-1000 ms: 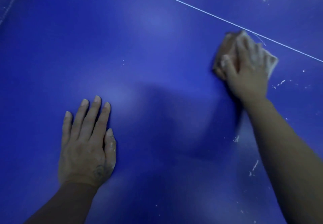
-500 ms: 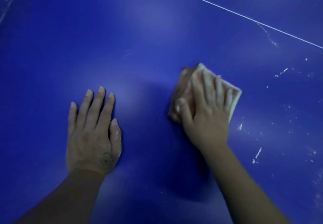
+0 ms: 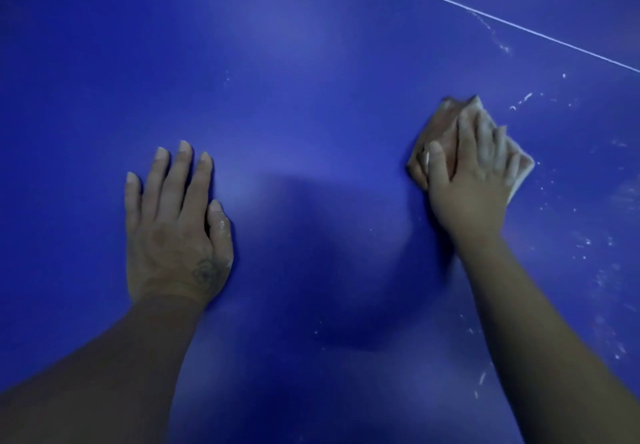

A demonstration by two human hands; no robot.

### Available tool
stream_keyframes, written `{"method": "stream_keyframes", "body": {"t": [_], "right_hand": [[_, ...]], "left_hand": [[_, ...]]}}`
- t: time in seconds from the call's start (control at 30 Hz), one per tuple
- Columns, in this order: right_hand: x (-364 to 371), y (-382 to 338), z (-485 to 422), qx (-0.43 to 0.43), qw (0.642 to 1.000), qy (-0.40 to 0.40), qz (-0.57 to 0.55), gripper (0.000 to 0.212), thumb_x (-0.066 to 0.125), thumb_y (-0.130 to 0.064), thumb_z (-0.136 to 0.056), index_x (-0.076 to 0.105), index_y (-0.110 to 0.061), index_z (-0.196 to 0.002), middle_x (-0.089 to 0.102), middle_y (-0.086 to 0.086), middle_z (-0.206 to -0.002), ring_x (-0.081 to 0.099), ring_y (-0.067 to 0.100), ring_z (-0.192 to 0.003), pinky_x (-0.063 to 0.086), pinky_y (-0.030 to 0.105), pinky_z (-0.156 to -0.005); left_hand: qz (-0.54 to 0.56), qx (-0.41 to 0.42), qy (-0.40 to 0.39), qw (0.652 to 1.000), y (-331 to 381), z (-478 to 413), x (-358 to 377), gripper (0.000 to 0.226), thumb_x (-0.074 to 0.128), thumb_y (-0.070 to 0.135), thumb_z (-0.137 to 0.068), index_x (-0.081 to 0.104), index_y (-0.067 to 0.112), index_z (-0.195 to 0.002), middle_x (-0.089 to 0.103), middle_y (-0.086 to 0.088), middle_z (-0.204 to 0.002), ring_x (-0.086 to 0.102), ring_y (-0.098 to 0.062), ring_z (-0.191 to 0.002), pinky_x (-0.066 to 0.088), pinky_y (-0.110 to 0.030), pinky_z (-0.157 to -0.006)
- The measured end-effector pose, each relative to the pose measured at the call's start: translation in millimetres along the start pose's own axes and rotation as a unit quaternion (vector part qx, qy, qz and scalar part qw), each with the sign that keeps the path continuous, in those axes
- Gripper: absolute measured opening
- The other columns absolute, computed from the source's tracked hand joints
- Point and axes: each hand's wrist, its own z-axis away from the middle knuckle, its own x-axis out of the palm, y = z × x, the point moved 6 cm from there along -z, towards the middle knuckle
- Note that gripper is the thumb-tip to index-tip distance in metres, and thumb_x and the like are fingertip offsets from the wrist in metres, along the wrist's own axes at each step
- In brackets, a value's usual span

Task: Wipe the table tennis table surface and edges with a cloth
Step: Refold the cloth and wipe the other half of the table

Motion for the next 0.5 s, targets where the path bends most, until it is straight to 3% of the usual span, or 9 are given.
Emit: {"method": "stream_keyframes", "body": {"t": [0.23,0.5], "right_hand": [[9,-10,150,-0.049,0.998,-0.018,0.023,0.072,0.039,-0.056,-0.105,0.029,-0.027,-0.17,0.016,-0.004,-0.18,0.005,0.024,-0.168,0.005,0.058,-0.133],[17,-51,78,0.03,0.999,-0.027,-0.006,0.075,0.024,-0.067,-0.105,0.018,-0.033,-0.172,0.009,-0.004,-0.181,-0.005,0.026,-0.167,-0.005,0.06,-0.131]], "left_hand": [[-0.001,-0.001,-0.012,1.0,4,0,-6,0.059,0.04,0.029,-0.111,0.041,0.009,-0.167,0.034,-0.012,-0.177,0.023,-0.033,-0.167,0.011,-0.057,-0.136],[0.02,-0.002,-0.024,0.999,3,3,-9,0.057,0.043,0.026,-0.112,0.041,0.008,-0.167,0.032,-0.013,-0.177,0.02,-0.033,-0.168,0.007,-0.056,-0.137]]}}
